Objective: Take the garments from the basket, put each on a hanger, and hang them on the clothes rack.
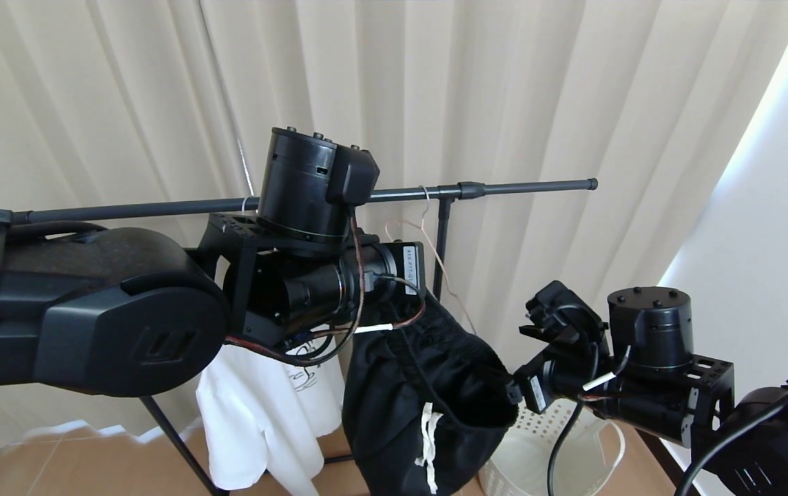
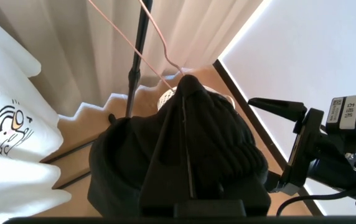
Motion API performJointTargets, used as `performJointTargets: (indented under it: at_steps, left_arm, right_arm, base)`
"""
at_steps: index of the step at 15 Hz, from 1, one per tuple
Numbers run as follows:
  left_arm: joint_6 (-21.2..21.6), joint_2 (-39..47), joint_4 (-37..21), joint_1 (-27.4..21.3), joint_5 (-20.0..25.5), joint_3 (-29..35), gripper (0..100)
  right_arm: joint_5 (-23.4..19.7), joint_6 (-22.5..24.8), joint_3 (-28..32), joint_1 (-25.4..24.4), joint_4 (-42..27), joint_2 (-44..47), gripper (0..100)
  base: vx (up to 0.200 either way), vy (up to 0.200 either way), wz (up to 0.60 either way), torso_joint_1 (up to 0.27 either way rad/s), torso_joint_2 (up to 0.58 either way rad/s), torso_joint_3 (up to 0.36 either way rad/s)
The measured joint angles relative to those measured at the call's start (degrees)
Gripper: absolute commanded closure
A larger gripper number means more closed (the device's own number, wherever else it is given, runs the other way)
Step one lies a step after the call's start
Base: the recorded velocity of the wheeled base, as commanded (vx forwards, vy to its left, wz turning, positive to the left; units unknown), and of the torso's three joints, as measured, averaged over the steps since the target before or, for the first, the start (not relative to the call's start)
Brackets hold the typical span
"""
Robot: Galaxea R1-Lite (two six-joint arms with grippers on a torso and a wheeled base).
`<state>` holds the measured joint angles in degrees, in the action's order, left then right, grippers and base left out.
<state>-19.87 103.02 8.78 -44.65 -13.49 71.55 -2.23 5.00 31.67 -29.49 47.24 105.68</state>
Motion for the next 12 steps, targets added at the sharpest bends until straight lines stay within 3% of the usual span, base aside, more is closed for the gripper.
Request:
performJointTargets:
  at_steps: [7, 12]
  left_arm:
    - [0.20, 0.09, -0.05, 0.01, 0.50, -0.85, 100]
    - [1.21, 1.74, -0.11, 0.04, 0.77, -1.95, 100]
  right_arm:
    - [0.05, -0.10, 0.68, 0.15, 0.27, -0.37, 100]
    - [-0.06, 0.12, 0.85, 4.99, 1.29, -4.56, 100]
  base:
    - [0.000, 0.000, 0.00, 0.000, 0.00, 0.000]
    - [0.000, 0.000, 0.00, 0.000, 0.00, 0.000]
